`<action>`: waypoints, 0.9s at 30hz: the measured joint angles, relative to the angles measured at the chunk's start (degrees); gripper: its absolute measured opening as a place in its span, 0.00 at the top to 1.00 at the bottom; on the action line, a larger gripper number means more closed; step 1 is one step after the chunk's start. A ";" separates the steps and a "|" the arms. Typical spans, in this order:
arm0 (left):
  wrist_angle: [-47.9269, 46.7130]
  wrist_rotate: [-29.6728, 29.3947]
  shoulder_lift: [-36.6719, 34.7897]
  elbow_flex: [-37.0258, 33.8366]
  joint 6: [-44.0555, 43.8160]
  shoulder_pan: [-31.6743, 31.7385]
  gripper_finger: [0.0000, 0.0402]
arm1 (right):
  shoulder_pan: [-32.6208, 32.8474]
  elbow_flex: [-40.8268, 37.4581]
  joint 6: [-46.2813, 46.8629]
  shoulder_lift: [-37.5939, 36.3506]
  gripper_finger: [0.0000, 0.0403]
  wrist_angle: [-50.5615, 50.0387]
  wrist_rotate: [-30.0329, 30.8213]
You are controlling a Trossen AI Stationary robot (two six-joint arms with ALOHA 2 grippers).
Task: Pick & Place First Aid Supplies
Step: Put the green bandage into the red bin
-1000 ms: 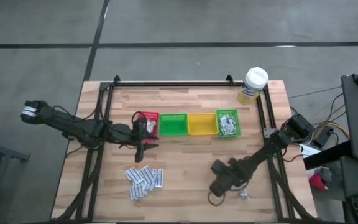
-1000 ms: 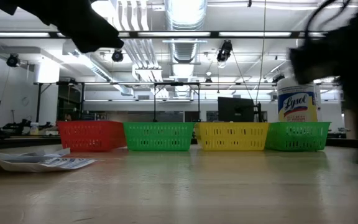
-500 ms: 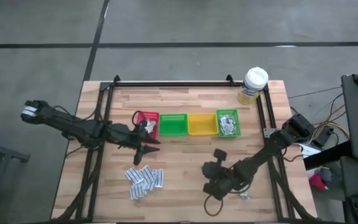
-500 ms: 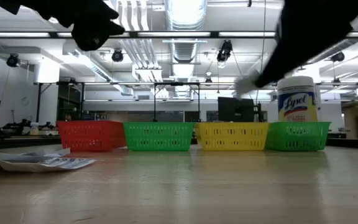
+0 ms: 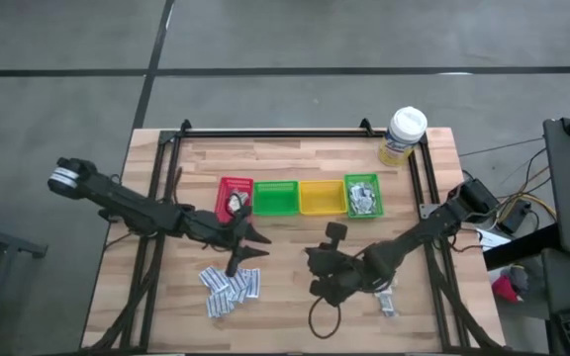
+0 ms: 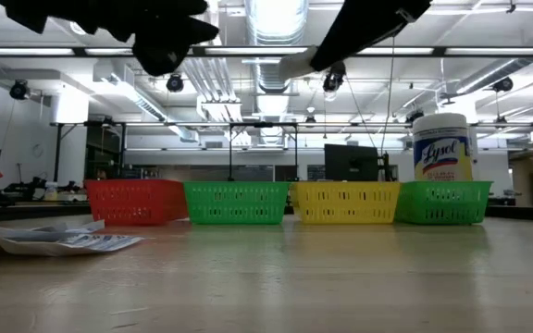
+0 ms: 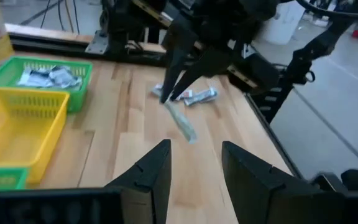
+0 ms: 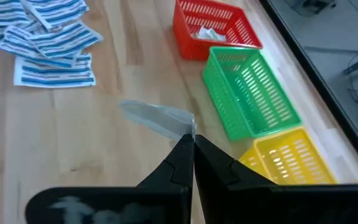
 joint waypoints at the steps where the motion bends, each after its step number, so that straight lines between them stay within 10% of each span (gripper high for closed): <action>1: 1.27 0.00 1.11 0.02 0.10 0.00 0.66 | -0.25 0.13 -0.69 0.00 0.98 -0.06 -0.02; 27: 6.54 -1.65 15.50 8.01 -0.88 0.42 0.66 | -4.63 0.13 7.88 0.02 0.98 -0.11 -2.29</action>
